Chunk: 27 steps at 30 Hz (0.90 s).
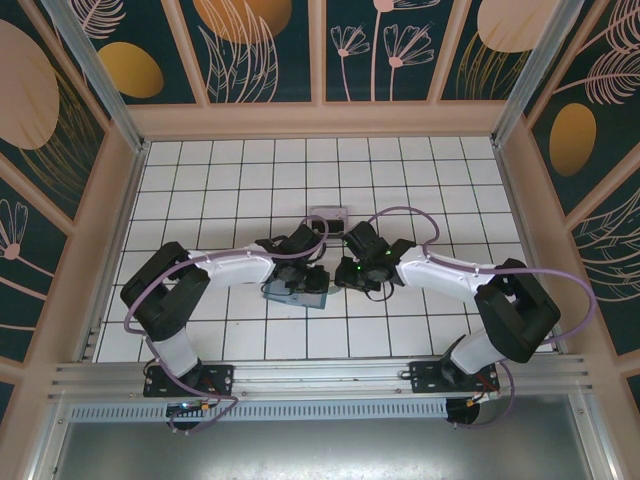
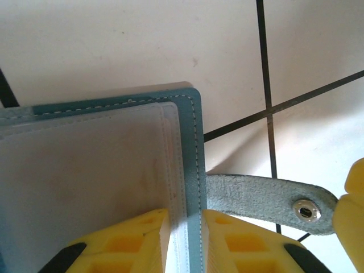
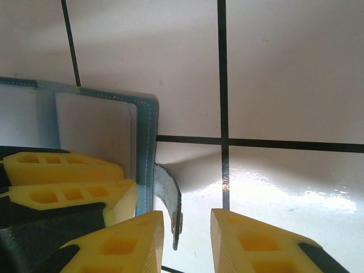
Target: Take the credit cards out of the card holder
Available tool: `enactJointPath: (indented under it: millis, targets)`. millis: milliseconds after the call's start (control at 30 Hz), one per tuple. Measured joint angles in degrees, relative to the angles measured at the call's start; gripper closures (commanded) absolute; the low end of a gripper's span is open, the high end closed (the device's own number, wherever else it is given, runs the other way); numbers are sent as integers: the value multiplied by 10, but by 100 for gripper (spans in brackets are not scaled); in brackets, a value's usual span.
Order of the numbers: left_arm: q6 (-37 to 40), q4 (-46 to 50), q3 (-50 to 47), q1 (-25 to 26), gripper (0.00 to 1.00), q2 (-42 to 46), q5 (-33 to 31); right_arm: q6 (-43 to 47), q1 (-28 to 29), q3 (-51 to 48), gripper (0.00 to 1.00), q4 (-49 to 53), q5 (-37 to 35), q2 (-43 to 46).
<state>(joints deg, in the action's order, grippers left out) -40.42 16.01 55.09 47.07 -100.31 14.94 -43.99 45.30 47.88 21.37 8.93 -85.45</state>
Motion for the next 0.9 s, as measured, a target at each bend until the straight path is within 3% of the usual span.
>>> enactJointPath:
  millis: [900]
  targets:
    - [44, 165, 77, 19, 73, -14, -158, 4, -1, 16, 70, 0, 0, -15]
